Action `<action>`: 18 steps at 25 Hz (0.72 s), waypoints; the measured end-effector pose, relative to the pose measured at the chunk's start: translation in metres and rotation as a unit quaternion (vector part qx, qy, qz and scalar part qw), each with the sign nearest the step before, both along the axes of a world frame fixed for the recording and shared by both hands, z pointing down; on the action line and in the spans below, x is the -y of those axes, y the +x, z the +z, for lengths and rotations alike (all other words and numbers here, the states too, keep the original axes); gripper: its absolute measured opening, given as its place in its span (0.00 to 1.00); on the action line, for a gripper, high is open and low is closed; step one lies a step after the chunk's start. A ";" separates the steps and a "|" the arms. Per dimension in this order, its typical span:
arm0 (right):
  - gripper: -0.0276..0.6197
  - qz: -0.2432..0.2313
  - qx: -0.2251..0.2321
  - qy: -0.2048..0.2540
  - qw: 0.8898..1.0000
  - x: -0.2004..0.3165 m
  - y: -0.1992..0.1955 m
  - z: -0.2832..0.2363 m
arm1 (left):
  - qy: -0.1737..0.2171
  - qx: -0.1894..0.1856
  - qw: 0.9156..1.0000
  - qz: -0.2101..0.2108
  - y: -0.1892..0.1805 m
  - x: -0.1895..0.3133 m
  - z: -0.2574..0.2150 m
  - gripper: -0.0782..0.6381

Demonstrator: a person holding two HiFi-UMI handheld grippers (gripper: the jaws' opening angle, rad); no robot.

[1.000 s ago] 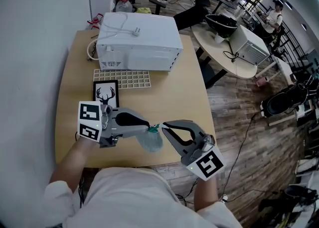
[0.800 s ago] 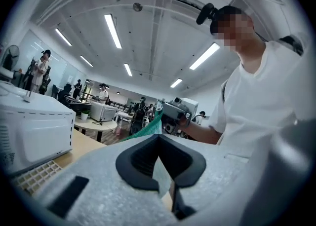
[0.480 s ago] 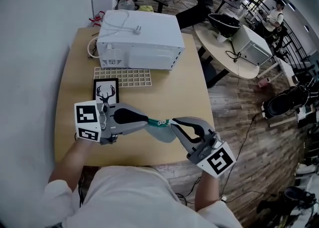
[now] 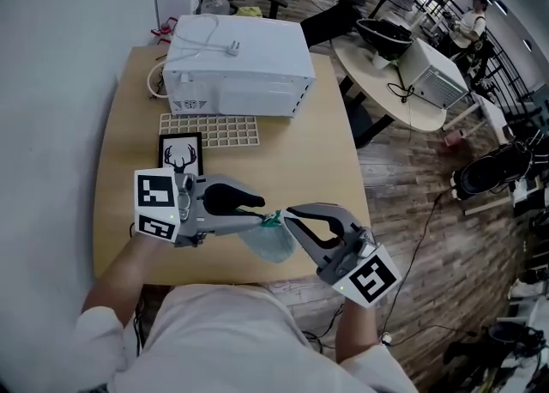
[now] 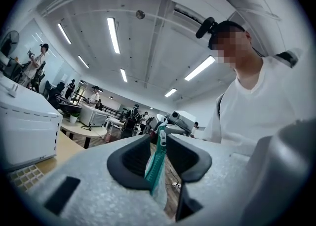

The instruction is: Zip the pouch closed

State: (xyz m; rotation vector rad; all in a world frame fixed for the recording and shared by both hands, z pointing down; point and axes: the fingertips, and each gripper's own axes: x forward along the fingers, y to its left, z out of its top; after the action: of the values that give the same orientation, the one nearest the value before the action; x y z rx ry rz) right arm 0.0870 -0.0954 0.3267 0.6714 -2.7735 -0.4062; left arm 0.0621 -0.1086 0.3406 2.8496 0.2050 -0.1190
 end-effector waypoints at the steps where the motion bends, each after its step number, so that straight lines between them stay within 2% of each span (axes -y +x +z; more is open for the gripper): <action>1: 0.07 -0.001 -0.002 0.000 1.000 0.000 -0.001 0.001 | 0.000 0.001 1.000 0.004 0.002 -0.001 0.000 0.27; 8: 0.07 0.001 -0.011 -0.003 1.000 0.002 -0.002 0.004 | -0.033 -0.014 0.999 0.028 0.002 -0.005 -0.003 0.27; 13: 0.07 -0.002 -0.017 0.002 1.000 0.002 -0.006 0.007 | -0.027 0.005 0.999 0.028 0.007 -0.006 0.004 0.28; 18: 0.07 0.001 -0.025 0.001 1.000 0.003 -0.004 0.008 | -0.018 0.019 0.999 0.026 0.006 -0.007 0.008 0.20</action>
State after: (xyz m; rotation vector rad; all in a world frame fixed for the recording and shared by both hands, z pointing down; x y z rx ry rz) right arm 0.0831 -0.0987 0.3344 0.6551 -2.7266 -0.4185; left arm 0.0683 -0.1019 0.3481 2.8065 0.2668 -0.0584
